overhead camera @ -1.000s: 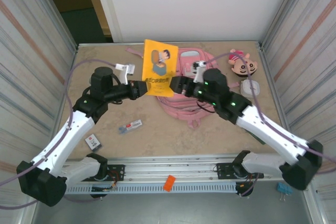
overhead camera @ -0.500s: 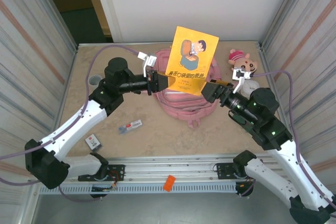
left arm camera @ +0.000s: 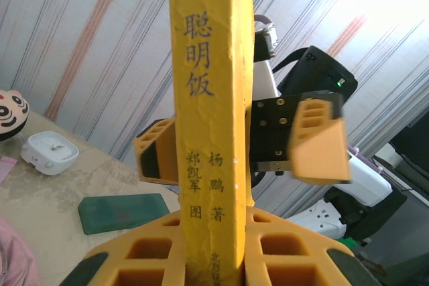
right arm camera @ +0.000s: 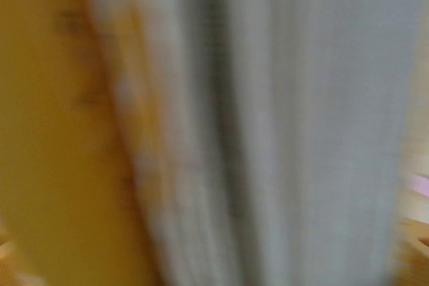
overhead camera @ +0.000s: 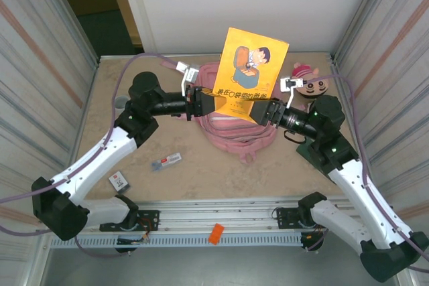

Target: Pack books, pencil case, and school supplies into a backpack

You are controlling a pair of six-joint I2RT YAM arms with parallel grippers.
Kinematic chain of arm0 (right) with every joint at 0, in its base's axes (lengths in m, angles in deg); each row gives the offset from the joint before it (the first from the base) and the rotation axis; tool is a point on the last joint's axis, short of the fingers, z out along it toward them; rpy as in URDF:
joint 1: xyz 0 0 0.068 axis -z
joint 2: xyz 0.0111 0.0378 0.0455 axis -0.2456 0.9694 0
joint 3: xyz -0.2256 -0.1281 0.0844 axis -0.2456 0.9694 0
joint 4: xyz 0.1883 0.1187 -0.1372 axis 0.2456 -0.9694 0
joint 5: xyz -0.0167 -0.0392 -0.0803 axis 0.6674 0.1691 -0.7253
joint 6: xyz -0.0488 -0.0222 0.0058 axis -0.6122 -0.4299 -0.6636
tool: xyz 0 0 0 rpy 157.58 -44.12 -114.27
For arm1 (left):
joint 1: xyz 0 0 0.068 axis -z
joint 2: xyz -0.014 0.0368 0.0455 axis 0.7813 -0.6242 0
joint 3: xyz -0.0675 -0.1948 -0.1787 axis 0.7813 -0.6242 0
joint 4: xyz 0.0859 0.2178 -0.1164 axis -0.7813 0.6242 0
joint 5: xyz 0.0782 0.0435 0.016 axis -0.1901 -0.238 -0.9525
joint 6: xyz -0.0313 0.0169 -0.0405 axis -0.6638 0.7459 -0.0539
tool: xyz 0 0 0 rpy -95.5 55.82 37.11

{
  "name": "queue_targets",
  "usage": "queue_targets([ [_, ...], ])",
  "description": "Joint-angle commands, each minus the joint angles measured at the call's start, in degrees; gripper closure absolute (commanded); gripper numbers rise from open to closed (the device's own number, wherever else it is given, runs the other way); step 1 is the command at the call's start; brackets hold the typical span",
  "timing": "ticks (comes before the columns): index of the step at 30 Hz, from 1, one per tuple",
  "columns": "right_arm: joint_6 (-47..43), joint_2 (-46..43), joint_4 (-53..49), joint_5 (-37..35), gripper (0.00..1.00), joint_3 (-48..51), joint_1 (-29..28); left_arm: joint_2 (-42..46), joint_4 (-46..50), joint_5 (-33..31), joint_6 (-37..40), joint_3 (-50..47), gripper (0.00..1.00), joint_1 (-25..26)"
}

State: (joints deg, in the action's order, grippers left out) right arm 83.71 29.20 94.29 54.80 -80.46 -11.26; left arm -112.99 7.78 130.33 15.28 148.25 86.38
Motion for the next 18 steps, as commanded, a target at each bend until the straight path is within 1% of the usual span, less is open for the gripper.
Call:
queue_targets([
  [1,2.78,-0.91,9.56,8.66,0.01,-2.26,0.12,2.28,-2.42,-0.98,2.28,2.25,0.94,0.42],
  [3,0.97,-2.28,8.05,7.74,0.0,-2.42,0.14,2.42,-1.25,-2.77,3.48,1.83,0.94,0.42],
  [6,-0.83,-3.83,6.05,5.38,0.12,-2.17,0.24,2.58,-0.21,-4.27,4.84,1.18,0.93,0.42],
  [12,-3.47,-5.27,3.56,-0.53,0.52,-1.59,0.57,2.79,1.14,-4.85,6.41,0.36,0.93,0.42],
  [15,-5.53,-5.56,1.1,-3.78,0.81,-1.94,0.66,3.96,3.72,-6.44,8.96,-0.22,0.9,0.42],
  [16,-7.21,-5.56,-0.64,-5.03,0.86,-2.29,0.69,4.53,5.43,-7.87,10.1,-0.4,0.86,0.42],
  [18,-11.28,-5.43,-3.84,-6.53,0.89,-3.27,0.64,5.32,9.22,-9.95,12.69,-0.24,0.8,0.42],
])
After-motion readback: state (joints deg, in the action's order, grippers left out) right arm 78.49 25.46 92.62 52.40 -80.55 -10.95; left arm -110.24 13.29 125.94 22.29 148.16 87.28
